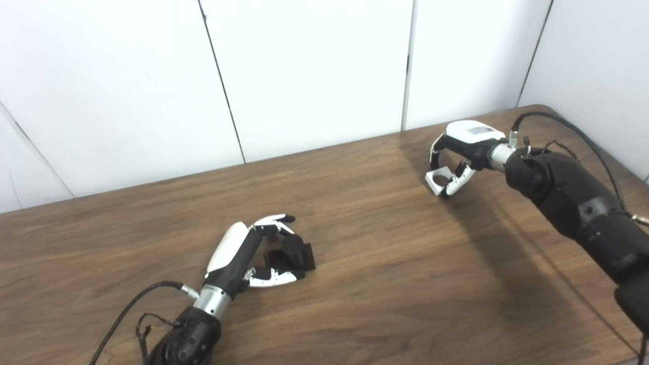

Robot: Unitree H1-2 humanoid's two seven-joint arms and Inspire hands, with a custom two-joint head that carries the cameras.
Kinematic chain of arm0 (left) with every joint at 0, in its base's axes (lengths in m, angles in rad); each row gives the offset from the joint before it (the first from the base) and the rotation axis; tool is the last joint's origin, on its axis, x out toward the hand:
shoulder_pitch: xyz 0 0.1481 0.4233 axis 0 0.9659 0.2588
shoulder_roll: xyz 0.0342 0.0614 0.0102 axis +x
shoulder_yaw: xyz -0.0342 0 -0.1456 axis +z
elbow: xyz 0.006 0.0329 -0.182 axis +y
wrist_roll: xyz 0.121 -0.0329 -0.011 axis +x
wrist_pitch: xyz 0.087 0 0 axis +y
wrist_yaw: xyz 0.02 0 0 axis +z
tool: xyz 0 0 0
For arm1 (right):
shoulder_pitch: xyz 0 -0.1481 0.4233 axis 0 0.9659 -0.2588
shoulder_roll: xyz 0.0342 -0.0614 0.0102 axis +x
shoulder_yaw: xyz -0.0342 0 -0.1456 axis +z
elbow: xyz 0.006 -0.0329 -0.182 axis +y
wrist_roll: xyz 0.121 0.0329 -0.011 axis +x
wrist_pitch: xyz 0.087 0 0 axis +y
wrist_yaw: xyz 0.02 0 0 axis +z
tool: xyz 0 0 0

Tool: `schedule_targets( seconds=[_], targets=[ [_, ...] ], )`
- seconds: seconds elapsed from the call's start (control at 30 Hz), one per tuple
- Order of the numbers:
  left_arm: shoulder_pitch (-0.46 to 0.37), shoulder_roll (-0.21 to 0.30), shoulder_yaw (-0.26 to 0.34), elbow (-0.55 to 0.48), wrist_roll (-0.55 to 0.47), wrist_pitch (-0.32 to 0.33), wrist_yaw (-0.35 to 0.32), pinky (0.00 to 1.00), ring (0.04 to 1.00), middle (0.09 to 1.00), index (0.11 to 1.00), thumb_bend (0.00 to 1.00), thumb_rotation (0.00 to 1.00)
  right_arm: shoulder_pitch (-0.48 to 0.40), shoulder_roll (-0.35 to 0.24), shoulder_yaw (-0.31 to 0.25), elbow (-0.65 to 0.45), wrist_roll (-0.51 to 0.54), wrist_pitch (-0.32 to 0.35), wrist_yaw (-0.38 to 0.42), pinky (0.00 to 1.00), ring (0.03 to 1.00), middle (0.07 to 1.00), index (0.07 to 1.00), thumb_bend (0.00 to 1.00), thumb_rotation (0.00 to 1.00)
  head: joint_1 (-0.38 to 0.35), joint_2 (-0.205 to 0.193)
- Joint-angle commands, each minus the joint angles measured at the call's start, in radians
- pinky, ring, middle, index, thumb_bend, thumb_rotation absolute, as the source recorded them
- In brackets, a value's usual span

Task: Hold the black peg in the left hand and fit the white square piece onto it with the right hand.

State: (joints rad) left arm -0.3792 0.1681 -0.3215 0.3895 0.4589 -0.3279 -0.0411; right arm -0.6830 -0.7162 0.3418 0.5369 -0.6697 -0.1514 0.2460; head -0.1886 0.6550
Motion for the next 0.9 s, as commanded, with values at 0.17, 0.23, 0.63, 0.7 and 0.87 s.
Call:
schedule_targets(
  seconds=[0.17,0.23,0.63,0.7,0.87],
  targets=[
    [0.024,0.013,-0.007,0.038,0.008,0.029,-0.020,0.75,0.856,0.826,0.491,0.52,0.07,-0.065,-0.050,-0.067,-0.131,0.032,-0.052,-0.002,0.85,0.863,0.758,0.485,0.52,0.14,-0.003,0.001],
    [0.021,0.011,-0.008,0.043,0.009,0.023,-0.018,0.75,0.853,0.824,0.490,0.52,0.07,-0.062,-0.052,-0.075,-0.170,0.039,-0.050,0.014,0.85,0.864,0.760,0.485,0.52,0.14,-0.002,0.001],
    [0.011,0.000,-0.015,0.063,0.017,0.034,-0.012,0.76,0.852,0.825,0.490,0.52,0.07,-0.060,-0.041,-0.094,-0.338,0.098,-0.081,0.104,0.81,0.876,0.770,0.483,0.52,0.14,0.029,0.004],
    [0.009,-0.002,-0.016,0.063,0.020,0.037,-0.011,0.75,0.848,0.825,0.490,0.52,0.07,-0.059,-0.035,-0.096,-0.365,0.110,-0.086,0.119,0.80,0.873,0.768,0.482,0.52,0.14,0.037,0.004],
    [0.004,-0.011,-0.016,0.072,0.015,0.025,-0.004,0.75,0.846,0.821,0.490,0.52,0.07,-0.063,-0.013,-0.094,-0.440,0.152,-0.081,0.173,0.79,0.884,0.772,0.482,0.52,0.14,0.081,0.010]
  ],
)
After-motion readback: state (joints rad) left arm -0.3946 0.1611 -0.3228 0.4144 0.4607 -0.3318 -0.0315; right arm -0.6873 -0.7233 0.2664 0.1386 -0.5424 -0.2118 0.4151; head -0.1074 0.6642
